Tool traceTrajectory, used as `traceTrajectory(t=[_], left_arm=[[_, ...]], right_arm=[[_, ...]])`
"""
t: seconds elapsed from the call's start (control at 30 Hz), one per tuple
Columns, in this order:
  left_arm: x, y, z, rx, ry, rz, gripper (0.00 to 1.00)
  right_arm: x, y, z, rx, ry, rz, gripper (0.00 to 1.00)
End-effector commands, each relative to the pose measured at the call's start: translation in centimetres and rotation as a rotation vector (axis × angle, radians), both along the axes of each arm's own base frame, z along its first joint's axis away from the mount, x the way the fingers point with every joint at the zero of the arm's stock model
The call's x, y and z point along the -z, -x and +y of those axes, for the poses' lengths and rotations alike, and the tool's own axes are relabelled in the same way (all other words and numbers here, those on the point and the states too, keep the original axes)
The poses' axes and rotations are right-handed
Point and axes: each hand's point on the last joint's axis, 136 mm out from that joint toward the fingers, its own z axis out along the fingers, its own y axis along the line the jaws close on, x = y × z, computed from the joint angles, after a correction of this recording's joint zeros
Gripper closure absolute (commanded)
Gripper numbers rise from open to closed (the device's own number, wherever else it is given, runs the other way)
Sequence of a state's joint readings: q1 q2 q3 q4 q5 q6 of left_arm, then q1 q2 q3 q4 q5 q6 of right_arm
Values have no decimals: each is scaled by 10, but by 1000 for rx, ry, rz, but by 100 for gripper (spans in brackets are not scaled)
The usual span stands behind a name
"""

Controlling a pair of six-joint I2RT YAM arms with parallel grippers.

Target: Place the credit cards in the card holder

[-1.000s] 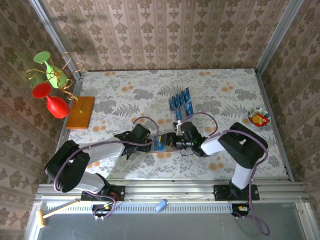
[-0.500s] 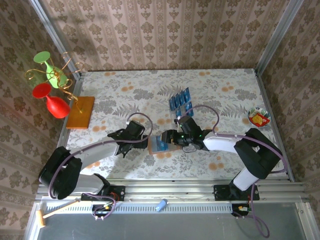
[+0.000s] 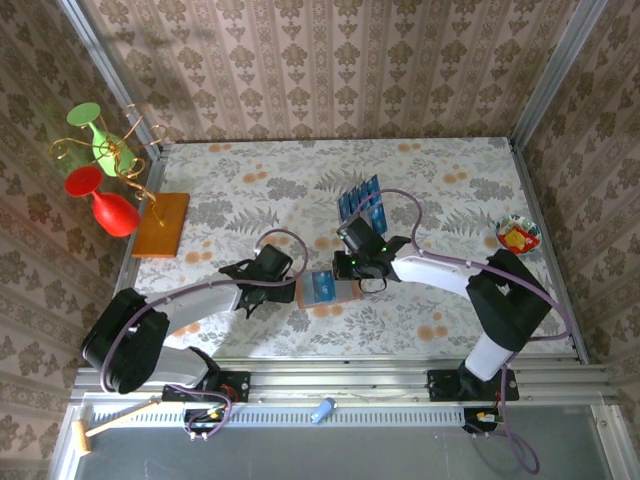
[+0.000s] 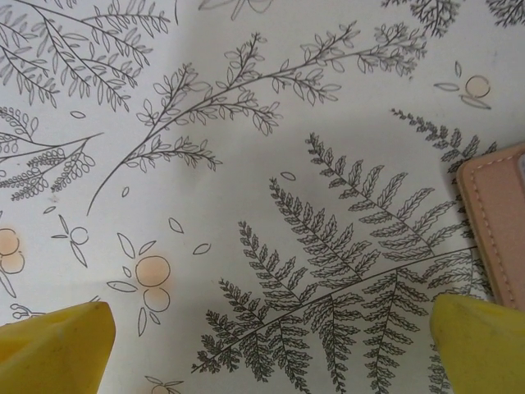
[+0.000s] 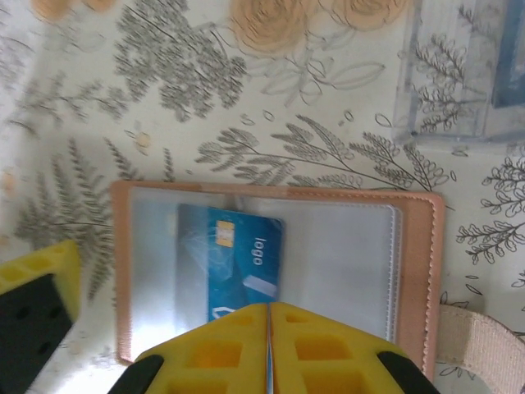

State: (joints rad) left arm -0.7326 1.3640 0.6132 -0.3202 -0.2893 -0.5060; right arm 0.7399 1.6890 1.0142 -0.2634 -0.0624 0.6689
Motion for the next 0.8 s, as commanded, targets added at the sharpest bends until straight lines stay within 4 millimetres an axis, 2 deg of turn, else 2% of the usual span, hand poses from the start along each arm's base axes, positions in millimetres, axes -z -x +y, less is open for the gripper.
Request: traceTrajectory(t=[0.0, 0.43, 0.77], left_arm=[[-2, -3, 1, -24, -28, 8, 0], [10, -3, 1, -27, -46, 32, 0], [17, -3, -2, -23, -45, 44, 0]], right_arm=[[17, 5, -10, -21, 123, 28, 90], [35, 5, 14, -52, 100, 66, 91], [34, 8, 27, -67, 74, 69, 92]])
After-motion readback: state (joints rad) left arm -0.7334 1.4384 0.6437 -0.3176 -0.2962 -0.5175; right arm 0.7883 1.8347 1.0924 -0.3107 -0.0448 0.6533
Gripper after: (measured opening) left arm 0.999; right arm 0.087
